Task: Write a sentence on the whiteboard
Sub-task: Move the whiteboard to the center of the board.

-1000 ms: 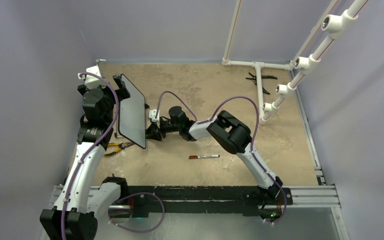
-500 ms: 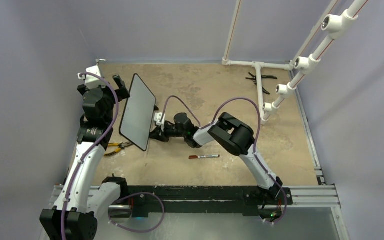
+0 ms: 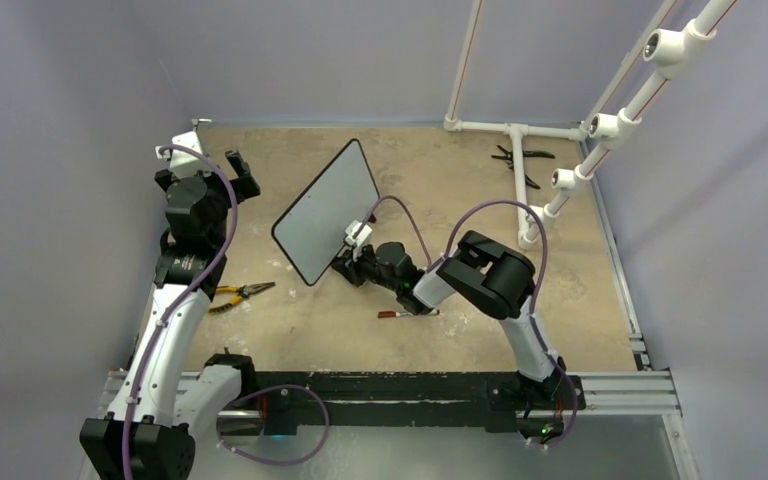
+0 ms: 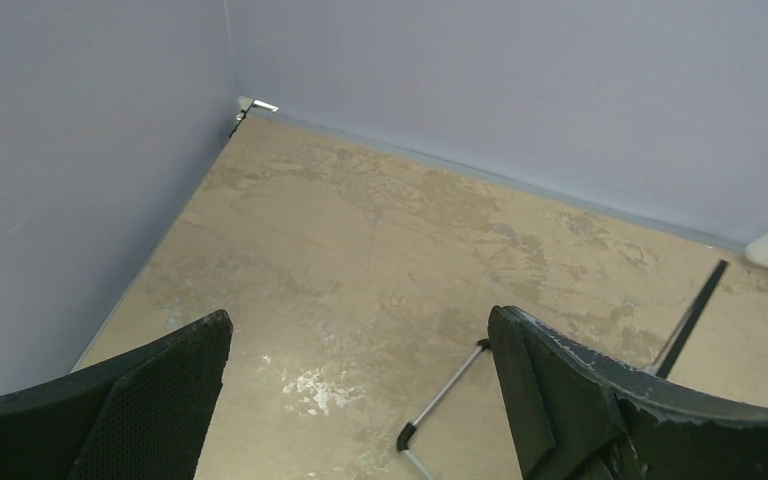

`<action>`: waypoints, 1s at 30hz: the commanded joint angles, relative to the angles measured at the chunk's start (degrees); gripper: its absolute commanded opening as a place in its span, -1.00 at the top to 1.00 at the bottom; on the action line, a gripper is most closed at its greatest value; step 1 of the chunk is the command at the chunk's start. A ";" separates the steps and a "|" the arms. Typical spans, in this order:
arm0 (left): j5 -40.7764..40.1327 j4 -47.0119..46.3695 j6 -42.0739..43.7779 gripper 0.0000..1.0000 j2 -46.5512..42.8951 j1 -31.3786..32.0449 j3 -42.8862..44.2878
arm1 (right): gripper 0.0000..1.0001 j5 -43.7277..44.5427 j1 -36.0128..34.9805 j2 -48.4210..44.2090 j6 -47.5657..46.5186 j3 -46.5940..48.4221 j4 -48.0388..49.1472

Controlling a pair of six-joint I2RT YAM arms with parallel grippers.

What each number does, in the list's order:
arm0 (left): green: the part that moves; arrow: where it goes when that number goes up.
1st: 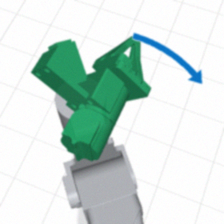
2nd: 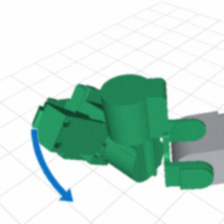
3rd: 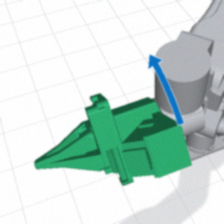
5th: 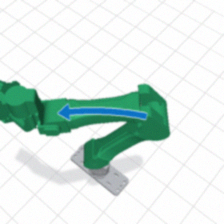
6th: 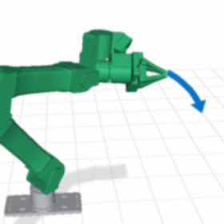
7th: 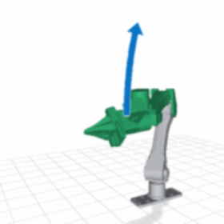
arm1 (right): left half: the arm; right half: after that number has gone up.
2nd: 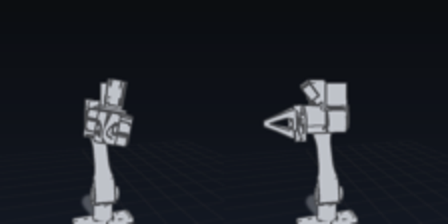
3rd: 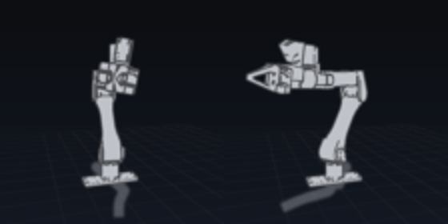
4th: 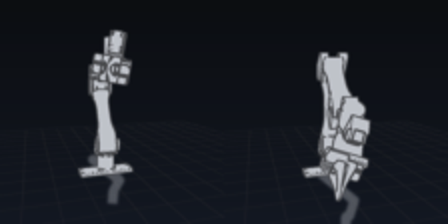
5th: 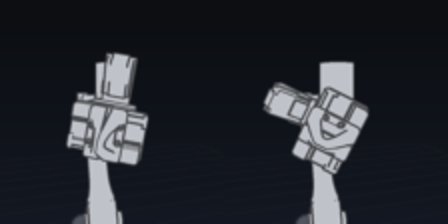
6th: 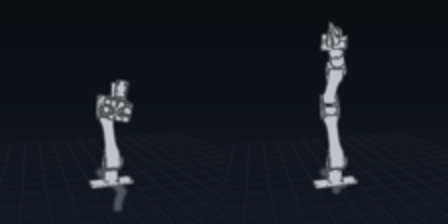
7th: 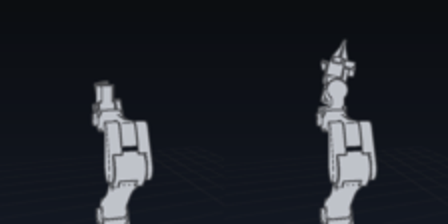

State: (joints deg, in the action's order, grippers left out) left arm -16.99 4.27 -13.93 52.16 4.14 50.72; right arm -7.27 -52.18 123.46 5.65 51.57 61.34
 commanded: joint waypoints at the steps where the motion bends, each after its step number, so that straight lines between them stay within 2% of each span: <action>1: -0.61 -1.37 0.32 -0.99 -0.65 -0.36 0.17 | 1.00 12.98 0.32 -2.81 7.03 -2.08 1.73; 7: 0.38 -1.46 -0.10 -0.99 -0.83 -0.36 0.04 | 1.00 18.26 0.32 -3.68 10.59 -4.10 1.35; 13: 0.28 -1.44 -0.08 -0.99 -0.79 -0.36 0.02 | 0.96 20.02 0.33 -4.30 11.85 -5.13 1.86; 19: 0.62 -1.46 -0.22 -0.99 -0.71 -0.36 -0.07 | 0.20 17.90 0.31 -7.08 12.10 -7.06 2.28; 21: 1.00 -1.46 -0.24 -0.99 -0.74 -0.32 -0.13 | 0.03 16.50 0.28 -8.53 12.07 -8.92 4.14; 24: 2.07 -1.37 -0.04 -0.99 -0.73 -0.27 -0.71 | -0.08 15.90 0.33 -11.03 11.60 -12.35 7.69; 30: 10.40 -3.21 3.51 -0.90 -0.86 1.05 -1.56 | -0.14 15.72 0.33 -19.53 10.73 -16.37 3.76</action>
State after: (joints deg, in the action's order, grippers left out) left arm -13.56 4.16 -13.65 51.99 4.23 49.80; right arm 9.04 -52.05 110.37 16.49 37.15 64.23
